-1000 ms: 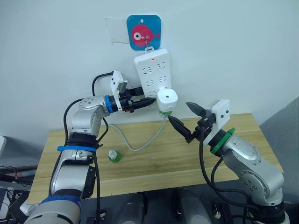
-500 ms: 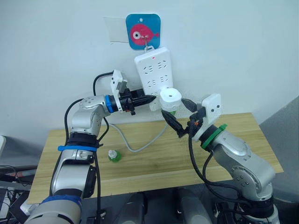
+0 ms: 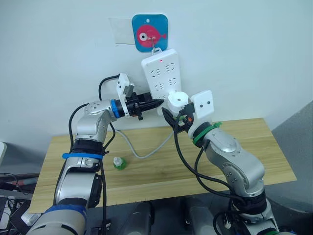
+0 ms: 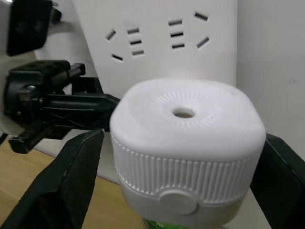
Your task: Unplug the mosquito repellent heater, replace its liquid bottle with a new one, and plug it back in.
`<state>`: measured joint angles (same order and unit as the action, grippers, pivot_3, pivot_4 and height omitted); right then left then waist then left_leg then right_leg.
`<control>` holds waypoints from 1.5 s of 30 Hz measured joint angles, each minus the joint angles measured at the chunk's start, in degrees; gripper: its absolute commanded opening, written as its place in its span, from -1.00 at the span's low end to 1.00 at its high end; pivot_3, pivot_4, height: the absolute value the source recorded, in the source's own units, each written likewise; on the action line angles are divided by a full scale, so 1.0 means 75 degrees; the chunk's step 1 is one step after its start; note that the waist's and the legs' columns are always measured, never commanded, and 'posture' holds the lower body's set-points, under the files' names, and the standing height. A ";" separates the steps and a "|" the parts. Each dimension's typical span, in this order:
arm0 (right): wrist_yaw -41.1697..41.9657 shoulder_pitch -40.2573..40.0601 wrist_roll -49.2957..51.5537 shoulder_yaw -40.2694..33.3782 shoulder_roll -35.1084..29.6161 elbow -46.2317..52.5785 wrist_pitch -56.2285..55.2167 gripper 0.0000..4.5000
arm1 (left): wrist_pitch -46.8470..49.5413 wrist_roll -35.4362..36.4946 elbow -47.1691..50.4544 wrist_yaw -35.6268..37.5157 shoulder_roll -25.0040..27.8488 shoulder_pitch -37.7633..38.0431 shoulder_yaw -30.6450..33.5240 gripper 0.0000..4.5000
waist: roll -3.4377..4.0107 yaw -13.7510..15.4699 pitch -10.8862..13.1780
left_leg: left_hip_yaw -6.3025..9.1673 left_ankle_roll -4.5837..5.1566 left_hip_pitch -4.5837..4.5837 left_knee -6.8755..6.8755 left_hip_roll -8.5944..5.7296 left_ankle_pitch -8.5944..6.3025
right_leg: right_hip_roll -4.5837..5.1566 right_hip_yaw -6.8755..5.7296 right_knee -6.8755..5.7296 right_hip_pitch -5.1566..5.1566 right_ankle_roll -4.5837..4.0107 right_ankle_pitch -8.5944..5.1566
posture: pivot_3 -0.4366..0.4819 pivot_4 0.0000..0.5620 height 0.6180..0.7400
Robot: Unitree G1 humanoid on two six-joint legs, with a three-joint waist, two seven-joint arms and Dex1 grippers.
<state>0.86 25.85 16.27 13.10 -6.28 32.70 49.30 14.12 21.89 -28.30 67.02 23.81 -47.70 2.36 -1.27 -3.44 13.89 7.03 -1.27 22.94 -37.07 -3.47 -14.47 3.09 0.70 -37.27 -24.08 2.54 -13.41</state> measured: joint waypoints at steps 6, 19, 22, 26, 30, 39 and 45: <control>0.0052 -0.0007 -0.0236 -0.0007 0.0082 -0.0055 -0.0286 0.41 | 0.0008 -0.0007 0.0083 -0.0063 0.0000 0.0043 0.0000 -0.43 | 0.0000 -0.0001 0.0000 | 0.0001 -0.0003 -0.0001 0.0000 0.0001 0.0002 | -0.0001 0.0000 -0.0005 -0.0002 -0.0001 0.0001 | -0.36 -0.06 1.00; 0.0363 -0.0358 -0.0451 -0.0101 -0.0282 0.0417 -0.0304 0.33 | -0.0016 0.0005 0.0118 -0.0189 -0.0268 0.0060 -0.0033 -0.43 | -0.0001 0.0040 -0.0001 | 0.0005 -0.0005 0.0003 0.0003 -0.0010 0.0002 | 0.0000 -0.0006 0.0004 0.0002 0.0000 0.0001 | -0.38 -0.14 1.00; 0.0494 -0.0743 -0.0302 -0.0160 -0.0460 0.0952 0.0053 0.33 | -0.0256 -0.0149 0.0055 -0.0373 -0.0174 0.0035 -0.0033 -0.43 | -0.0001 0.0025 -0.0001 | 0.0002 -0.0016 0.0002 0.0003 -0.0006 0.0009 | 0.0004 0.0001 0.0007 0.0002 0.0000 0.0001 | -0.38 -0.14 1.00; 0.0553 -0.0858 -0.0177 -0.0300 -0.0517 0.1182 0.0473 0.33 | -0.0400 -0.0224 -0.0083 -0.0560 -0.0167 0.0004 -0.0007 -0.43 | -0.0001 0.0001 -0.0001 | -0.0003 -0.0021 -0.0004 0.0001 0.0005 0.0033 | 0.0000 0.0002 -0.0001 0.0000 -0.0004 0.0014 | -0.39 -0.16 1.00; 0.0579 -0.0858 -0.0044 -0.0501 -0.0520 0.1442 0.0688 0.33 | -0.0450 -0.0242 -0.0169 -0.0743 -0.0166 0.0002 0.0019 -0.43 | 0.0000 -0.0044 -0.0002 | -0.0007 -0.0019 -0.0008 0.0004 0.0009 0.0087 | -0.0006 0.0002 0.0001 0.0002 0.0036 0.0045 | -0.39 -0.19 1.00; 0.1576 -0.1278 0.0964 -0.2015 -0.0849 0.1324 0.0322 0.33 | -0.0391 -0.0120 0.0011 -0.0803 0.0134 0.0362 0.0167 0.70 | 0.0001 -0.0154 -0.0003 | -0.0016 -0.0013 -0.0003 0.0018 0.0007 0.0088 | -0.0003 0.0012 0.0007 -0.0006 0.0001 0.0074 | -0.37 -0.22 1.00; 0.1704 -0.1487 0.1583 -0.2528 -0.0582 0.1050 0.0182 0.33 | 0.0343 0.0114 0.1212 -0.1212 0.0642 0.1619 0.0518 0.99 | 0.0014 -0.0295 -0.0009 | -0.0030 -0.0014 -0.0014 0.0030 0.0030 0.0088 | -0.0008 0.0022 0.0000 -0.0016 0.0000 0.0073 | -0.35 -0.24 1.00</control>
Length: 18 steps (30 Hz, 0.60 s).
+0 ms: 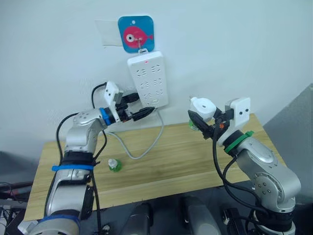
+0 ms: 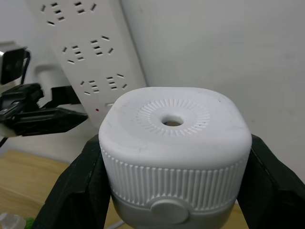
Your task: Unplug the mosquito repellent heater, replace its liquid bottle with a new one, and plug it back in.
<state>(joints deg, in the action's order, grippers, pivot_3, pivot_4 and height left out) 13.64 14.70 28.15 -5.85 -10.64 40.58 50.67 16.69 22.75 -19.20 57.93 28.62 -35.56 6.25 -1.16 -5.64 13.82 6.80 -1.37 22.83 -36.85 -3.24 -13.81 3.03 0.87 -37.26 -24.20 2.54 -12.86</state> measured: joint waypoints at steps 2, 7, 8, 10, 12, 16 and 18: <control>-0.0224 0.0006 0.0353 -0.0277 0.0466 -0.0156 0.0084 0.33 | 0.0392 0.0158 0.0778 -0.0173 0.0248 0.0776 0.0184 0.99 | 0.0001 -0.0017 0.0000 | 0.0000 -0.0001 0.0005 0.0006 0.0000 0.0000 | 0.0002 0.0004 -0.0003 -0.0008 -0.0002 0.0001 | -0.31 -0.23 1.00; -0.1292 0.0265 0.1656 -0.1343 0.1557 -0.0664 0.0678 0.33 | 0.0582 0.0411 0.3268 -0.0376 0.0535 0.2549 0.0407 0.99 | 0.0003 0.0127 0.0002 | 0.0002 -0.0003 0.0019 0.0012 -0.0010 -0.0003 | 0.0020 0.0022 0.0027 -0.0010 -0.0011 0.0006 | -0.26 -0.20 1.00; -0.1517 0.0314 0.1919 -0.1560 0.1716 -0.0769 0.0771 0.33 | 0.0557 0.0458 0.3845 -0.0421 0.0482 0.2827 0.0323 0.99 | 0.0004 0.0186 0.0003 | 0.0007 -0.0003 0.0019 0.0012 -0.0018 -0.0004 | 0.0028 0.0024 0.0031 -0.0003 -0.0011 0.0006 | -0.24 -0.19 1.00; -0.2116 0.0373 0.2649 -0.2034 0.2122 -0.1050 0.0946 0.33 | 0.0416 0.0460 0.4913 -0.0676 0.0178 0.3275 0.0009 0.99 | 0.0005 0.0334 0.0003 | 0.0011 -0.0002 0.0018 0.0012 -0.0019 -0.0005 | 0.0029 0.0023 0.0040 0.0005 -0.0011 0.0005 | -0.24 -0.18 1.00; -0.2791 0.0391 0.3459 -0.2365 0.2383 -0.1378 0.1030 0.33 | 0.0185 0.0339 0.5524 -0.1050 -0.0355 0.3457 -0.0436 0.99 | 0.0011 0.0396 0.0007 | 0.0015 -0.0003 0.0019 0.0010 -0.0018 -0.0004 | 0.0028 0.0020 0.0040 0.0006 -0.0014 0.0004 | -0.24 -0.17 1.00; -0.3959 0.0350 0.5031 -0.2709 0.2397 -0.1730 0.0906 0.33 | -0.0328 -0.0135 0.5733 -0.1580 -0.0916 0.3508 -0.1065 0.99 | 0.0026 0.0379 0.0003 | -0.0002 0.0000 0.0008 0.0004 -0.0007 0.0003 | 0.0012 0.0012 0.0024 0.0011 -0.0020 0.0008 | -0.26 -0.16 1.00; -0.4471 0.0300 0.5811 -0.2733 0.2396 -0.1837 0.0669 0.33 | -0.0601 -0.0411 0.5459 -0.1874 -0.1356 0.3428 -0.1429 0.99 | 0.0030 0.0346 0.0001 | -0.0018 0.0004 0.0006 0.0004 -0.0006 0.0004 | 0.0006 0.0008 0.0020 0.0011 -0.0018 0.0007 | -0.27 -0.17 1.00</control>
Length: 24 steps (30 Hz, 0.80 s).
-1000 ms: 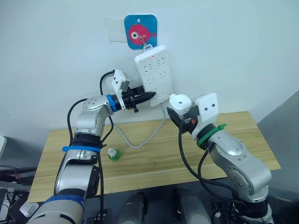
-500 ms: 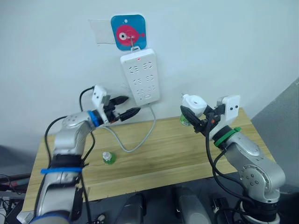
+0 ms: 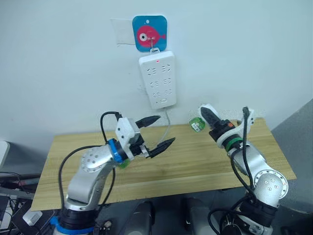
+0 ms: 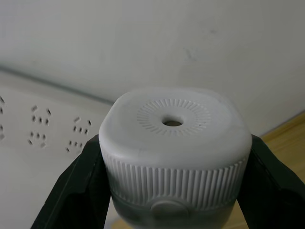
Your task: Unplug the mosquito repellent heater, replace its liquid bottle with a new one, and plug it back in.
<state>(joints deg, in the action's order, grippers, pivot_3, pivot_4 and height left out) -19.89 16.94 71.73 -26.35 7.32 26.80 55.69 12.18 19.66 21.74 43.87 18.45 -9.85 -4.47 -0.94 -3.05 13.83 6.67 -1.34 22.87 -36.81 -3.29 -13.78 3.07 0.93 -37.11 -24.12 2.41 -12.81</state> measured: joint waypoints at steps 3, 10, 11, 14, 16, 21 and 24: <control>-0.0487 -0.0036 0.0830 0.0159 -0.0035 -0.0054 -0.0305 0.33 | -0.0260 -0.0305 -0.0504 -0.0297 -0.0392 -0.0187 -0.0353 0.99 | 0.0000 -0.0052 0.0000 | -0.0032 0.0006 0.0002 0.0000 -0.0001 -0.0003 | -0.0005 0.0003 0.0001 -0.0003 0.0001 0.0000 | -0.29 -0.17 1.00; -0.1104 -0.0527 0.1874 0.1029 -0.0317 -0.0027 -0.1008 0.33 | -0.1138 -0.0857 -0.1730 -0.0778 -0.1306 -0.0565 -0.0895 0.99 | -0.0001 -0.0151 0.0000 | -0.0044 0.0016 0.0005 -0.0004 -0.0003 -0.0009 | -0.0005 0.0007 0.0003 -0.0002 0.0006 0.0000 | -0.32 -0.17 1.00; -0.1158 -0.0614 0.1957 0.1147 -0.0343 0.0009 -0.1103 0.33 | -0.1198 -0.0878 -0.1783 -0.0818 -0.1370 -0.0570 -0.0922 0.99 | -0.0001 -0.0167 0.0000 | -0.0043 0.0016 0.0005 -0.0005 -0.0003 -0.0009 | -0.0005 0.0006 0.0002 -0.0002 0.0007 0.0000 | -0.33 -0.17 1.00; -0.1263 -0.0707 0.2077 0.1468 -0.0449 0.0086 -0.1394 0.33 | -0.1252 -0.0906 -0.1787 -0.0881 -0.1445 -0.0589 -0.0974 0.99 | -0.0001 -0.0230 0.0000 | -0.0041 0.0016 0.0004 -0.0004 -0.0001 -0.0009 | -0.0007 0.0005 0.0002 -0.0002 0.0032 -0.0016 | -0.34 -0.16 1.00; -0.1303 -0.0709 0.2181 0.1648 -0.0549 0.0115 -0.1566 0.33 | -0.1267 -0.0909 -0.1787 -0.0900 -0.1477 -0.0590 -0.1037 0.99 | -0.0001 -0.0237 0.0000 | -0.0042 0.0017 0.0005 -0.0004 -0.0002 -0.0009 | -0.0011 0.0005 0.0003 -0.0002 0.0033 -0.0016 | -0.34 -0.16 1.00; -0.1348 -0.0809 0.2385 0.1994 -0.0847 0.0117 -0.1927 0.33 | -0.1356 -0.0914 -0.1910 -0.0895 -0.1478 -0.0609 -0.1133 0.99 | -0.0001 -0.0235 0.0000 | -0.0042 0.0018 0.0006 -0.0005 -0.0006 -0.0010 | -0.0012 0.0005 0.0004 -0.0001 0.0033 -0.0016 | -0.34 -0.16 1.00; -0.1345 -0.0884 0.2499 0.2122 -0.1014 0.0117 -0.2115 0.33 | -0.1362 -0.0922 -0.2178 -0.0905 -0.1488 -0.0687 -0.1159 0.99 | -0.0002 -0.0236 0.0000 | -0.0041 0.0018 0.0005 -0.0005 -0.0006 -0.0010 | -0.0013 0.0006 0.0004 -0.0001 0.0038 -0.0019 | -0.34 -0.15 1.00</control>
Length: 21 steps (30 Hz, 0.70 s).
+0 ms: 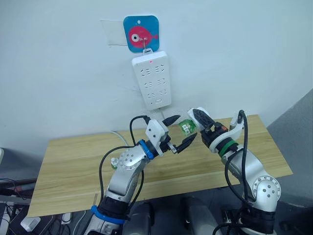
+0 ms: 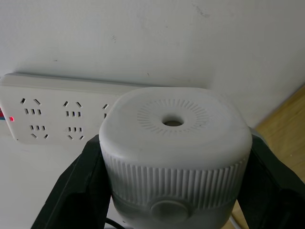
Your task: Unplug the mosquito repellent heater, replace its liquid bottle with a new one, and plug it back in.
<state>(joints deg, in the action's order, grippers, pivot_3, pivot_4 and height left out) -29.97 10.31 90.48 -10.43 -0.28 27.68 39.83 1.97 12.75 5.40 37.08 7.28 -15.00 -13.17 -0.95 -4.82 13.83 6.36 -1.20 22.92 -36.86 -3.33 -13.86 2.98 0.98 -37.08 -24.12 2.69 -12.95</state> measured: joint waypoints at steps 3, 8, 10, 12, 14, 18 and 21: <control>0.0015 -0.0038 0.0093 0.0138 -0.0133 0.0000 -0.0159 0.33 | -0.0044 0.0000 -0.0132 -0.0005 -0.0030 -0.0115 0.0003 0.81 | 0.0000 -0.0001 0.0000 | 0.0000 0.0000 0.0000 0.0001 0.0000 0.0000 | -0.0001 0.0001 0.0001 0.0000 0.0003 -0.0002 | -0.34 -0.15 1.00; 0.0090 -0.0056 0.0150 0.0258 -0.0266 0.0000 -0.0418 0.33 | -0.0117 0.0028 -0.0198 0.0131 -0.0073 -0.0168 -0.0059 0.17 | 0.0000 0.0001 0.0000 | 0.0000 0.0001 0.0001 0.0001 -0.0001 -0.0001 | 0.0000 0.0001 0.0001 0.0000 0.0003 -0.0001 | -0.34 -0.15 1.00; 0.0109 -0.0071 0.0173 0.0322 -0.0352 0.0000 -0.0466 0.33 | -0.0116 0.0023 -0.0201 0.0161 -0.0069 -0.0169 -0.0090 0.03 | 0.0000 0.0000 0.0000 | 0.0000 0.0001 0.0000 0.0001 0.0000 0.0000 | 0.0000 0.0001 0.0001 0.0000 0.0002 -0.0001 | -0.35 -0.15 1.00; 0.0112 -0.0082 0.0196 0.0367 -0.0393 0.0000 -0.0528 0.33 | -0.0116 0.0022 -0.0201 0.0160 -0.0070 -0.0167 -0.0094 0.03 | 0.0000 0.0000 0.0000 | 0.0002 0.0001 0.0000 0.0001 0.0001 -0.0001 | 0.0000 0.0001 0.0001 0.0000 0.0003 -0.0002 | -0.35 -0.15 1.00; 0.0111 -0.0085 0.0215 0.0404 -0.0433 0.0000 -0.0578 0.33 | -0.0117 0.0022 -0.0200 0.0160 -0.0070 -0.0167 -0.0094 0.03 | 0.0000 0.0000 0.0000 | 0.0002 0.0001 0.0001 0.0001 0.0001 -0.0001 | 0.0000 0.0001 0.0001 0.0000 0.0004 -0.0002 | -0.36 -0.15 1.00; 0.0112 -0.0083 0.0320 0.0465 -0.0594 -0.0001 -0.0606 0.66 | -0.0193 0.0004 -0.0205 0.0220 0.0036 -0.0171 -0.0099 0.03 | 0.0000 0.0000 0.0000 | 0.0002 0.0001 0.0000 0.0001 0.0000 -0.0001 | 0.0000 0.0002 0.0002 0.0000 0.0003 -0.0002 | -0.36 -0.17 1.00; 0.0282 -0.0044 0.0733 0.0513 -0.1201 -0.0036 -0.0362 0.98 | -0.0418 -0.0046 -0.0380 0.0538 0.0325 -0.0302 -0.0116 0.03 | 0.0000 0.0002 0.0000 | -0.0001 0.0001 0.0001 0.0000 -0.0003 -0.0001 | -0.0002 0.0000 0.0002 0.0001 0.0003 -0.0002 | -0.36 -0.18 1.00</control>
<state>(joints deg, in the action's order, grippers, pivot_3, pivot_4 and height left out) -27.86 9.99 95.97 -6.59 -9.29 27.41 37.11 -1.17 12.40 2.55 41.11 9.72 -17.26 -14.04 -0.95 -4.81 13.83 6.35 -1.20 22.92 -36.86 -3.35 -13.86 2.96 0.98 -37.07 -24.12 2.71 -12.96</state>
